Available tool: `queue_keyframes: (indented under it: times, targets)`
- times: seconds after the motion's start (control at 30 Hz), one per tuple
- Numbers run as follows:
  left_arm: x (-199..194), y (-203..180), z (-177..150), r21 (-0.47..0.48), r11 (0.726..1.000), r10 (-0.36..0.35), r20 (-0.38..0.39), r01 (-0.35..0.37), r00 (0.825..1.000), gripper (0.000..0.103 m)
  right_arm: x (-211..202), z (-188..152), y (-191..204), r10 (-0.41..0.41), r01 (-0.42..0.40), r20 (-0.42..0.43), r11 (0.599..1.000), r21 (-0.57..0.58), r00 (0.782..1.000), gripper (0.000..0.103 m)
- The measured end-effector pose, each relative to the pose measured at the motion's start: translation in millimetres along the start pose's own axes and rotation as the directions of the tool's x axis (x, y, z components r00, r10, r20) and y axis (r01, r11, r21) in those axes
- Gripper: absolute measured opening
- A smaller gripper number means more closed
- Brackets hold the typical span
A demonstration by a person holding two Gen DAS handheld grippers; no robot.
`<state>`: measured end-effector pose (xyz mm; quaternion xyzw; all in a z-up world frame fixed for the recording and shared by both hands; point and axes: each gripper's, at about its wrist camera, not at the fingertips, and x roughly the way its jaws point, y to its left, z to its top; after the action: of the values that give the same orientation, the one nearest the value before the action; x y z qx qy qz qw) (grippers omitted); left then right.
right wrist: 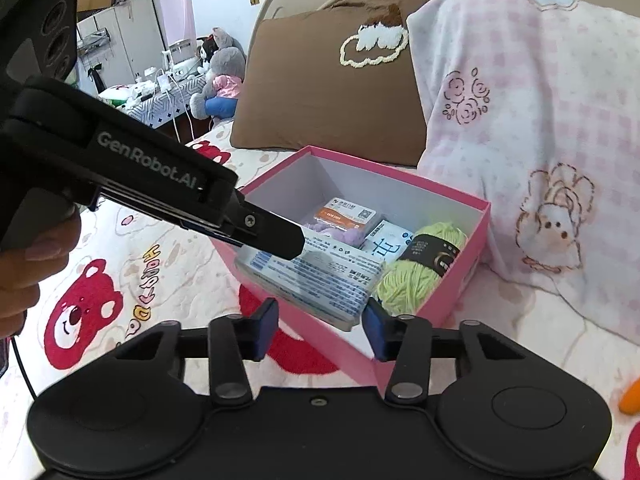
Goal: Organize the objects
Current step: 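Lower the medicine box into the pink box beside the yarn ball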
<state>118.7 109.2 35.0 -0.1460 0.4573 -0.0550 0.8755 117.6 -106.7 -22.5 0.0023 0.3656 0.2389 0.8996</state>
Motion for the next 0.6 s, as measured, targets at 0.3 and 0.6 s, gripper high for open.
queue_keyframes:
  times: [0.3,0.6]
  targets:
    - [35,25,28,-0.061,0.998,0.035,0.033,-0.033,0.999,0.031,43,25,-19,-0.009,0.008,-0.039,1.0,-0.015,0.999,0.047]
    - [71,45,46,-0.091,0.995,0.048,0.077,-0.041,0.996,0.031,85,45,-38,-0.025,0.023,-0.095,1.0,-0.016,0.995,0.042]
